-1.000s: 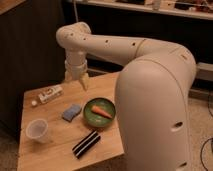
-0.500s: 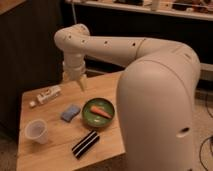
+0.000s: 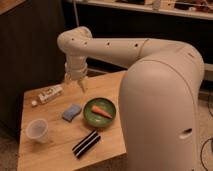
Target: Stand the bottle upright
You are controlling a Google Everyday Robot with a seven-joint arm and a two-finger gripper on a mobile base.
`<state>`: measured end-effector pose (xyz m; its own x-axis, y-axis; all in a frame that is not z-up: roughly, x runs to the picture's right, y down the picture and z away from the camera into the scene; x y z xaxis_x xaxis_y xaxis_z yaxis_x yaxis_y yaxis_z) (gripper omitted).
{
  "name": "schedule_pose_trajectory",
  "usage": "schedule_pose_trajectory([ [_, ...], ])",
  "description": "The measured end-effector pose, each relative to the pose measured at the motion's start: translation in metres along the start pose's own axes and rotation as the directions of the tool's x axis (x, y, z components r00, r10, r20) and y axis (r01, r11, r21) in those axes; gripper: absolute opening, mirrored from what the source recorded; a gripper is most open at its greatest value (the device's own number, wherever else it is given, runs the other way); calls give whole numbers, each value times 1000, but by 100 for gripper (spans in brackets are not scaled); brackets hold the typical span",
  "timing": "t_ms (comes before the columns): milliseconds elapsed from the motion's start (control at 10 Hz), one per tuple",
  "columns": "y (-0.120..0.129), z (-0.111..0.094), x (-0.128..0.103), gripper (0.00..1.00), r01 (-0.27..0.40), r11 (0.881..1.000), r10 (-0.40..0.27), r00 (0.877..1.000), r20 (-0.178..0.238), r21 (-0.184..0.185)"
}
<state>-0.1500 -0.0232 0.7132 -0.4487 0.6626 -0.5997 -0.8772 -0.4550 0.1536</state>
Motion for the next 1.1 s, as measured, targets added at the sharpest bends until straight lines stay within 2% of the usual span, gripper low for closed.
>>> schedule_pose_trajectory([
  [900, 0, 0, 0, 65, 0, 1000, 0, 1000, -1, 0],
  [1100, 1, 0, 0, 65, 18, 1000, -19, 1000, 15, 12],
])
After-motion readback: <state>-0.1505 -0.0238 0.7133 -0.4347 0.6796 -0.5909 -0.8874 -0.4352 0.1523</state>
